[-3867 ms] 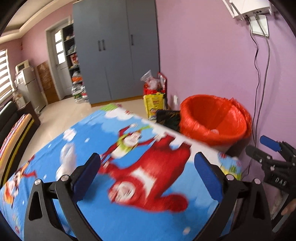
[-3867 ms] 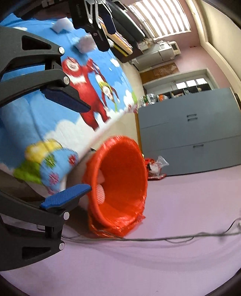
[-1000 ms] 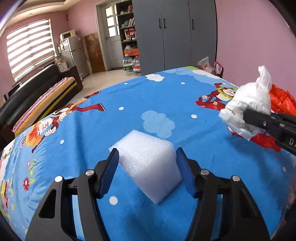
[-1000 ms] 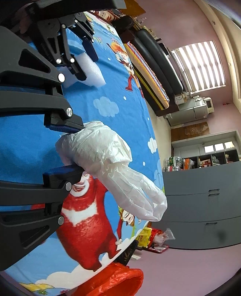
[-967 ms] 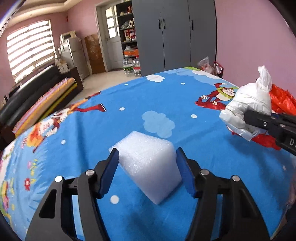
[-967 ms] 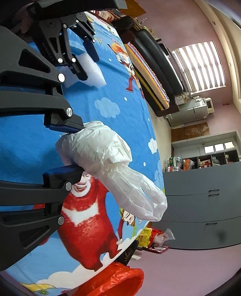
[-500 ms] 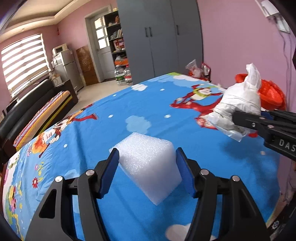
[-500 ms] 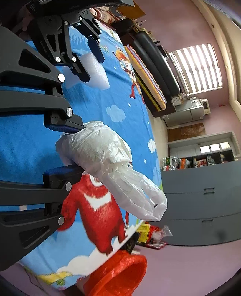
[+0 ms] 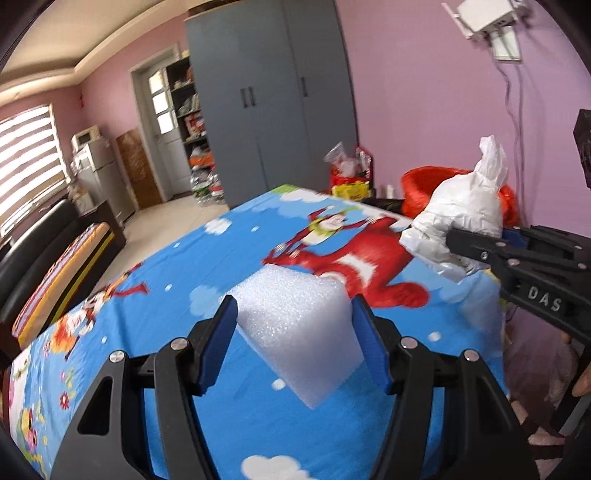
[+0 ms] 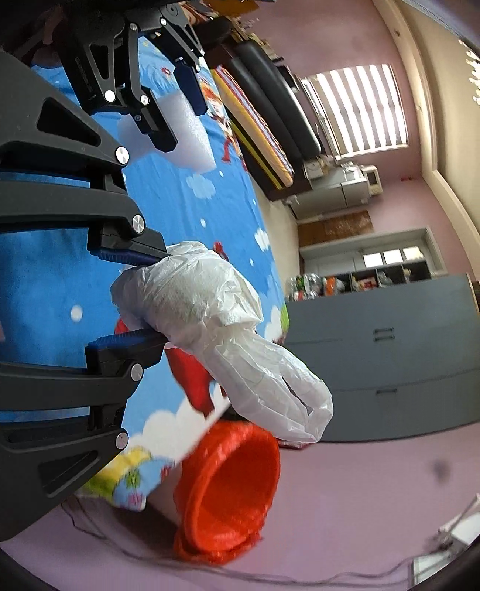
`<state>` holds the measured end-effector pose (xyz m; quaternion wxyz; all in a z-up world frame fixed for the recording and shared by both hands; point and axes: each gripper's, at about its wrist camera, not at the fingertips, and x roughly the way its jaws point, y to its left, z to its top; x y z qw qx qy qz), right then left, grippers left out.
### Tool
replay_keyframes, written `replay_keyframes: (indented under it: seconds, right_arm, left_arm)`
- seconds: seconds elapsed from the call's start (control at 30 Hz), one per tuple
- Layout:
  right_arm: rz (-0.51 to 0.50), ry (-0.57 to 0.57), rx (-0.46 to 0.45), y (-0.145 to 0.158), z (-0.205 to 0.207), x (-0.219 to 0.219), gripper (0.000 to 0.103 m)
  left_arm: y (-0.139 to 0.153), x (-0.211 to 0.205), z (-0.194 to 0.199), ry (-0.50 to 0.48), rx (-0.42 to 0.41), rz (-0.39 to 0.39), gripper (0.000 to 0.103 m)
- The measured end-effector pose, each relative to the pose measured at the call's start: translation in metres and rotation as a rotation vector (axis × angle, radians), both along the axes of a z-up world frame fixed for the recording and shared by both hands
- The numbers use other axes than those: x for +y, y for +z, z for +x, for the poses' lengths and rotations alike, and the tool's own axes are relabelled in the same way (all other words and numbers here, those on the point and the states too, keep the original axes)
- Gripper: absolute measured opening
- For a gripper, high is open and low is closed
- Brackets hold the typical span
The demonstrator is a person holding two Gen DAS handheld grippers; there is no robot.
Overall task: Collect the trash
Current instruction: 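Carry the bag and foam block over the orange bin and open both tools to drop them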
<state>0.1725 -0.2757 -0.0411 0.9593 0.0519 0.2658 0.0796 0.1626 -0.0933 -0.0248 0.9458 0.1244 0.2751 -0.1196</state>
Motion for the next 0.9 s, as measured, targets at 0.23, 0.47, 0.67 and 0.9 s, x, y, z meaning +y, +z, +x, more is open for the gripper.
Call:
replay_keyframes:
  seconds: [0.23, 0.47, 0.67, 0.9]
  right_arm:
    - [-0.033, -0.054, -0.022, 0.008, -0.006, -0.027, 0.031]
    - [-0.048, -0.113, -0.023, 0.009, -0.002, -0.059, 0.031]
    - [-0.063, -0.172, -0.024, 0.012, 0.004, -0.093, 0.031]
    - [-0.107, -0.213, -0.019, 0.018, 0.024, -0.132, 0.031]
  left_arm:
    - [0.01, -0.035, 0.003, -0.072, -0.006, -0.011, 0.061]
    - [0.018, -0.072, 0.01, -0.151, 0.002, -0.02, 0.062]
    - [0.024, -0.105, 0.025, -0.228, 0.006, -0.028, 0.062]
    - [0.032, -0.143, 0.055, -0.298, 0.022, -0.053, 0.062]
